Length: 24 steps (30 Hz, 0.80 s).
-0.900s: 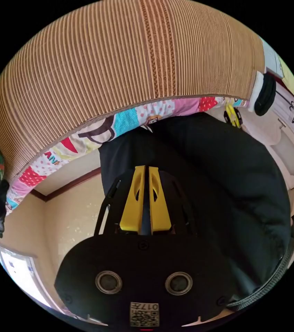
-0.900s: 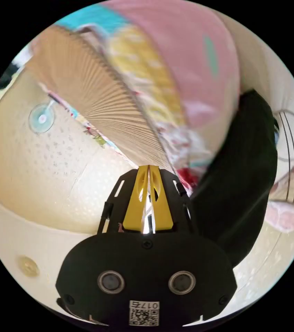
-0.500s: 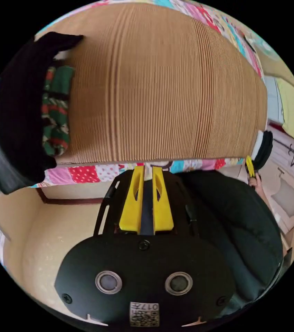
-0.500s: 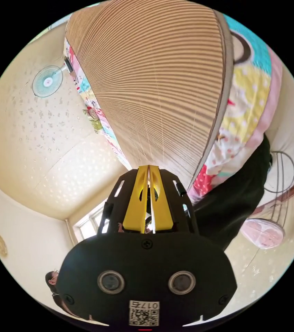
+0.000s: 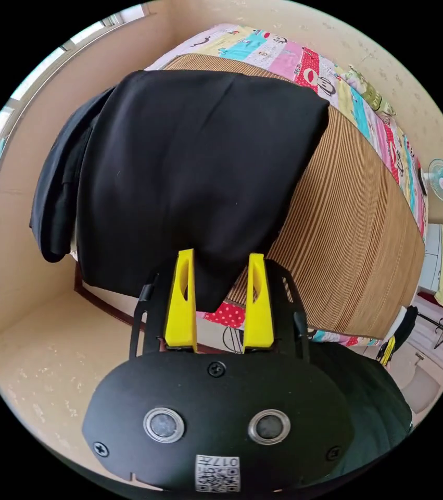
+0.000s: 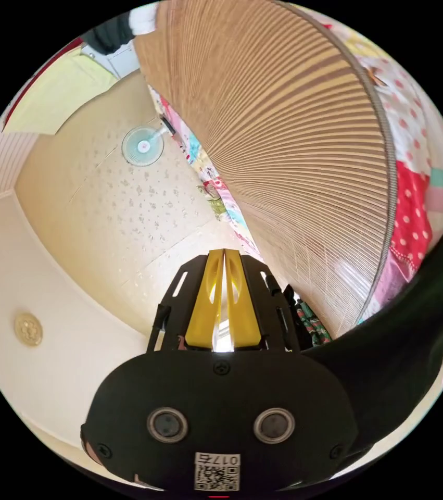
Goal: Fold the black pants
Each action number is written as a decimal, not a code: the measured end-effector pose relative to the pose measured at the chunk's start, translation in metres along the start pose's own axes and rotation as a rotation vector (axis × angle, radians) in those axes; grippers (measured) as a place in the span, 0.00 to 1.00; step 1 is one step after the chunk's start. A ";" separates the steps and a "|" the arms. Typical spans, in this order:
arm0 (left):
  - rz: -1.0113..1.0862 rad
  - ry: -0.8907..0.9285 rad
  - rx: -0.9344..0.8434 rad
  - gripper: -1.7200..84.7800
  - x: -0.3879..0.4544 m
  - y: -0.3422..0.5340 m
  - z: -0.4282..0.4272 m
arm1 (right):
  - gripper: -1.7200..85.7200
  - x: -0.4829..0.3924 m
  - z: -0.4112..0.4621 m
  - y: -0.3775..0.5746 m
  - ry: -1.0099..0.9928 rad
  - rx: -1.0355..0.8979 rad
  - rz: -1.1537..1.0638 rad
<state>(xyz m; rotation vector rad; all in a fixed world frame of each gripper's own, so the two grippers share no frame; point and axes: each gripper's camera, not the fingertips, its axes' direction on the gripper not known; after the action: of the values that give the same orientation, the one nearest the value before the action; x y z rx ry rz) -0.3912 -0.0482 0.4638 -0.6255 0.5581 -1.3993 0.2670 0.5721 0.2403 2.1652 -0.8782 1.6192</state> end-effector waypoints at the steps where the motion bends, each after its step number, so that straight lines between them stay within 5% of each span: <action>1: -0.024 0.049 0.010 0.16 -0.015 0.011 0.001 | 0.02 -0.005 0.003 0.000 -0.008 -0.016 -0.022; 5: -0.329 0.495 0.251 0.08 -0.095 0.075 -0.010 | 0.02 -0.017 0.025 0.009 -0.067 -0.118 -0.081; 7: -0.455 0.992 0.485 0.07 -0.151 0.120 -0.004 | 0.02 -0.020 0.037 0.017 -0.091 -0.192 -0.110; 9: -0.400 1.255 0.646 0.05 -0.173 0.138 -0.011 | 0.03 -0.021 0.050 0.025 -0.089 -0.274 -0.122; 18: 0.538 1.050 1.006 0.01 -0.072 0.211 -0.203 | 0.05 -0.041 0.194 0.086 0.388 -0.993 -0.320; 24: 0.852 1.233 1.070 0.01 0.015 0.272 -0.250 | 0.21 0.018 0.299 0.154 0.544 -1.307 -0.279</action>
<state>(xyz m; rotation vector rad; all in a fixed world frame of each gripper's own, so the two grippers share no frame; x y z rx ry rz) -0.3668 -0.0635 0.0950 1.3062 0.7521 -0.8878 0.3998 0.2788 0.1426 0.8319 -0.9608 0.9066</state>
